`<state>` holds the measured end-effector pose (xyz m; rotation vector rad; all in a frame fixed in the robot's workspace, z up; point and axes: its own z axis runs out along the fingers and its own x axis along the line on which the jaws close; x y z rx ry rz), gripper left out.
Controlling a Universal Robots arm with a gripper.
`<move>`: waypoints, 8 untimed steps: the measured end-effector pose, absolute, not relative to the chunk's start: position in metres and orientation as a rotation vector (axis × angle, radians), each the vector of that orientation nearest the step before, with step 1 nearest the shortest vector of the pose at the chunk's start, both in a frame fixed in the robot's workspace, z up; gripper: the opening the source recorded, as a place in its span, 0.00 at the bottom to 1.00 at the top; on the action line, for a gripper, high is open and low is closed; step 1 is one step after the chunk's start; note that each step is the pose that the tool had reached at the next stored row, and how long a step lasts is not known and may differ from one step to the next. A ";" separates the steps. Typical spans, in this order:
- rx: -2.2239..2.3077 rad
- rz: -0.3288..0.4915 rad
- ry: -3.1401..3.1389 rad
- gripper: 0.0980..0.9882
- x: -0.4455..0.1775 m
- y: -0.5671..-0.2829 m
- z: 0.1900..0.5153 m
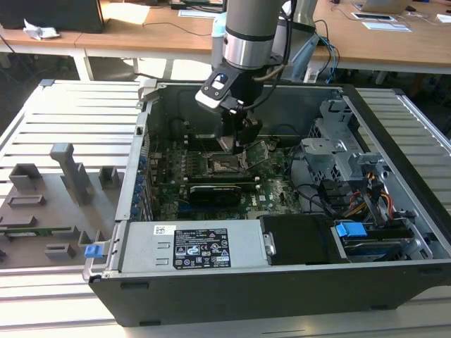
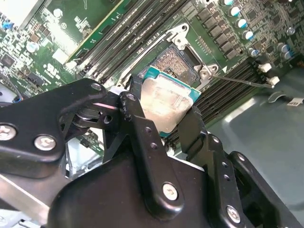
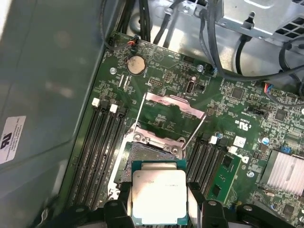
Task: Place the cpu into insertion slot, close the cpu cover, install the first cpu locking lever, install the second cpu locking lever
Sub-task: 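Place the cpu into insertion slot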
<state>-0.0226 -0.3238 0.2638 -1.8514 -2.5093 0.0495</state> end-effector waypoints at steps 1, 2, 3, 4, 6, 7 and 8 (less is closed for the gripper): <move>-1.872 0.050 -2.494 0.50 -0.023 -0.324 0.264; -1.893 0.051 -2.478 0.50 -0.022 -0.324 0.264; -1.912 0.051 -2.464 0.50 -0.022 -0.324 0.264; -1.922 0.052 -2.456 0.50 -0.022 -0.324 0.264; -1.947 0.053 -2.437 0.50 -0.022 -0.324 0.264; -1.962 0.053 -2.425 0.50 -0.022 -0.324 0.264; -1.975 0.054 -2.415 0.50 -0.022 -0.324 0.264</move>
